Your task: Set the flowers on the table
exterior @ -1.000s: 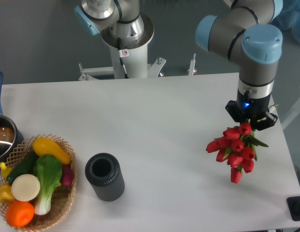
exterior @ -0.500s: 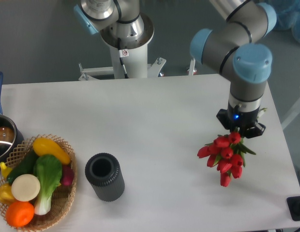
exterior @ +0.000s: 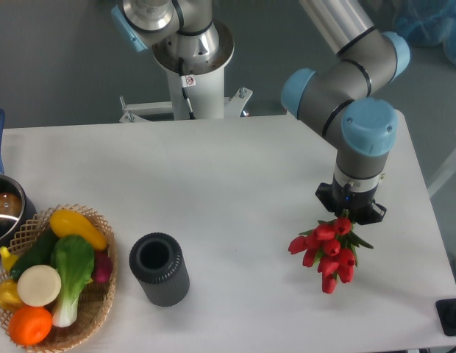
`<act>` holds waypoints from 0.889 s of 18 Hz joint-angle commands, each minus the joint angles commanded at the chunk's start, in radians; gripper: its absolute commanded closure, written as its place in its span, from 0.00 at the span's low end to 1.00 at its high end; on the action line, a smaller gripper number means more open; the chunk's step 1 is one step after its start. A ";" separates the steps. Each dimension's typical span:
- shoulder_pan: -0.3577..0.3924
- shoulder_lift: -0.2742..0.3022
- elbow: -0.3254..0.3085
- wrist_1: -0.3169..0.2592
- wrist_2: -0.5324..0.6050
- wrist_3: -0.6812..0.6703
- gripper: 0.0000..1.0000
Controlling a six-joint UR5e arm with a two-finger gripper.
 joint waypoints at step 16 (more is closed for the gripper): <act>0.003 0.015 -0.009 0.052 -0.005 0.003 0.00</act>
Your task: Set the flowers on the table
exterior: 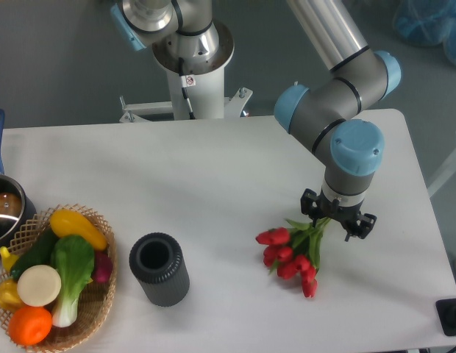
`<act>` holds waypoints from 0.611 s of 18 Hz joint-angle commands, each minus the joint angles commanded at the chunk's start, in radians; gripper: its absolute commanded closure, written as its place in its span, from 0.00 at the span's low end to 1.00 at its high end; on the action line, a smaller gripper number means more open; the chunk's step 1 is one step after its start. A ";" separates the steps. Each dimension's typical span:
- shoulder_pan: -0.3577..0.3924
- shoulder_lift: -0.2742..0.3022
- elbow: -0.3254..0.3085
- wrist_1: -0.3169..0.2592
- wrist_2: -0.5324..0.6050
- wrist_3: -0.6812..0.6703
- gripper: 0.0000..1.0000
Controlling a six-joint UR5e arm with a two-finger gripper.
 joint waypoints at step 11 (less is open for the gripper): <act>0.029 0.078 -0.021 0.022 -0.028 0.017 0.00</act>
